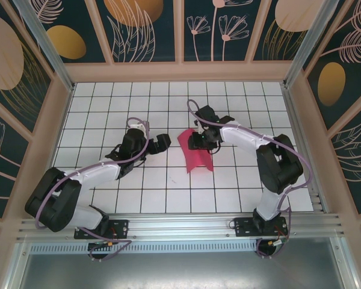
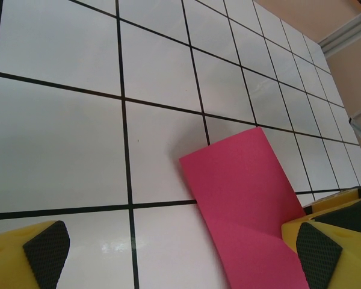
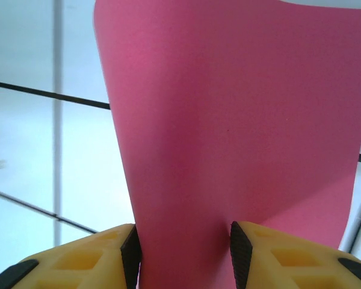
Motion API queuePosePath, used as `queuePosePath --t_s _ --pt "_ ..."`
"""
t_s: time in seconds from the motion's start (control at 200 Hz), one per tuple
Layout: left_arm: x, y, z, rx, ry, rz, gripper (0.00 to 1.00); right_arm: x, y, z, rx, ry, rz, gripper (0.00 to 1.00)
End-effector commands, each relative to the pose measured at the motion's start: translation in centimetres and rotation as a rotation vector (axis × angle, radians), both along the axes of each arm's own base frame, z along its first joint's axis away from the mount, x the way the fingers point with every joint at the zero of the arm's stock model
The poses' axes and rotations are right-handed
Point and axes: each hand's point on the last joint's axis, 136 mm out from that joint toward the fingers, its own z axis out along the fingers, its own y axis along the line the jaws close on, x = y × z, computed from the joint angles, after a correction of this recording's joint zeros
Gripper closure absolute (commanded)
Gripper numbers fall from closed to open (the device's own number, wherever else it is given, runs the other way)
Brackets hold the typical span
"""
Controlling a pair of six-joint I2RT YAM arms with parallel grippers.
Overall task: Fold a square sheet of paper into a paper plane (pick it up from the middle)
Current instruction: Fold the square sheet of paper in half at the center of the table.
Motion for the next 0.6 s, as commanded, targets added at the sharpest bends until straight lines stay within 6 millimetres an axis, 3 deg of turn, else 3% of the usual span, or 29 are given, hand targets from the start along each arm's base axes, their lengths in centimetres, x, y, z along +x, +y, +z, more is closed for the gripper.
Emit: queuePosePath --t_s 0.0,0.115,0.21,0.26,0.445,0.595 --pt "0.4 0.4 1.9 -0.016 -0.037 0.030 0.01 0.3 3.7 5.3 0.260 -0.051 0.041 0.53" --pt "0.4 0.3 2.6 -0.031 -0.050 0.028 0.01 0.5 4.6 6.6 0.395 -0.043 0.030 0.53" --pt "0.3 0.1 3.1 -0.040 -0.060 0.021 0.01 0.3 4.6 6.2 0.460 -0.020 0.010 0.53" --pt "0.3 0.1 3.3 -0.044 -0.063 0.017 0.01 1.3 3.0 5.4 0.478 -0.005 -0.045 0.52" --pt "0.1 -0.4 3.5 -0.058 -0.061 -0.009 0.02 1.6 -1.4 1.1 0.422 0.057 -0.170 0.53" --pt "0.3 -1.2 3.7 -0.072 -0.058 -0.039 0.01 1.4 -3.6 -0.2 0.379 0.057 -0.206 0.51"
